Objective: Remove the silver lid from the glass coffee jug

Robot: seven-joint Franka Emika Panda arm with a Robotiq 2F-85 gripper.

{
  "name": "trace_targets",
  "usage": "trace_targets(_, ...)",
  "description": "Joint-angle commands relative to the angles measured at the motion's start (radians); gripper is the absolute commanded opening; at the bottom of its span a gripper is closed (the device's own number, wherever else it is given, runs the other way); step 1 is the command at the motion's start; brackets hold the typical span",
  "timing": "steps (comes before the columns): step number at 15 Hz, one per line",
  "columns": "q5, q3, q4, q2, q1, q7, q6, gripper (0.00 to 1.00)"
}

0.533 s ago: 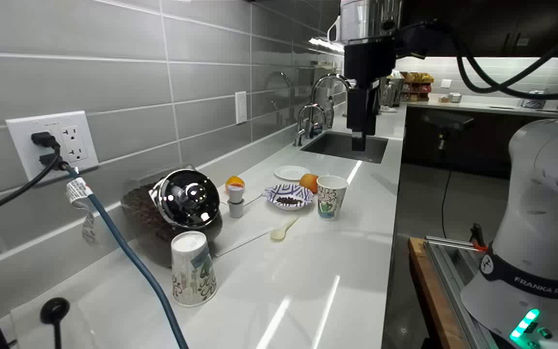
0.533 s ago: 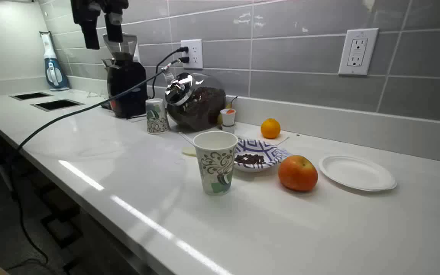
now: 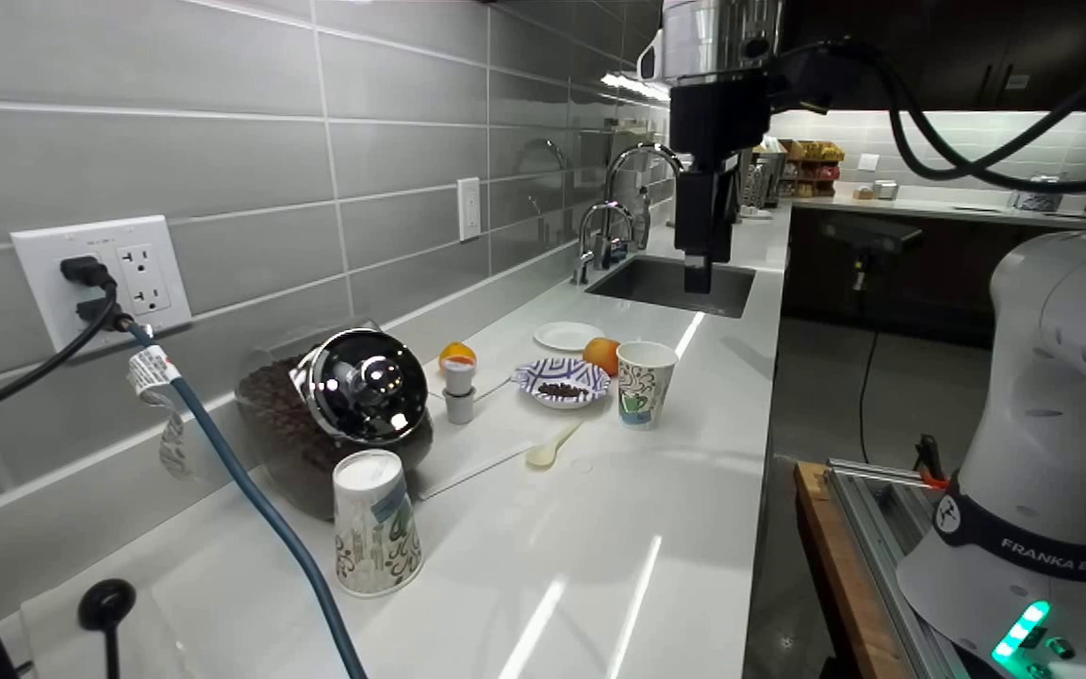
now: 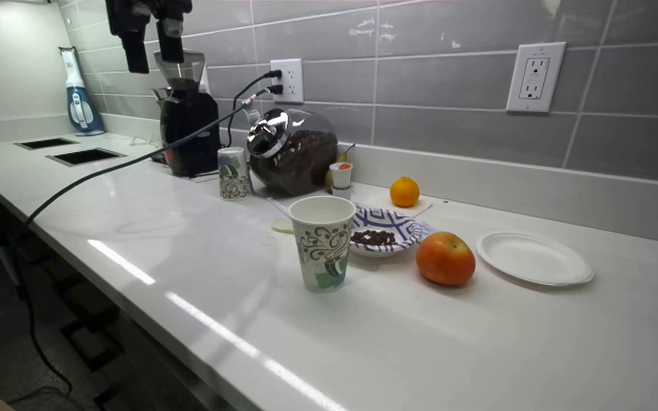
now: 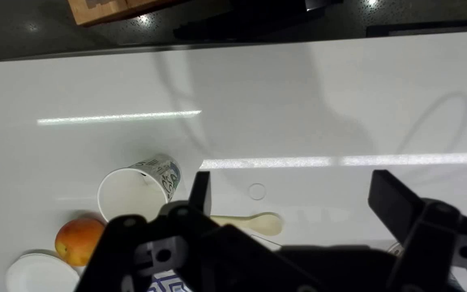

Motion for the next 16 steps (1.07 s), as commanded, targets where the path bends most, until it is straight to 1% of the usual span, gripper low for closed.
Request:
trace_targets(1,-0.002,-0.003,0.002,0.001,0.004,0.002,-0.002,1.00)
trace_targets(14,-0.002,-0.003,0.002,0.001,0.004,0.002,-0.002,1.00)
trace_targets(16,0.000,0.000,0.013,0.009,0.013,-0.007,0.023,1.00)
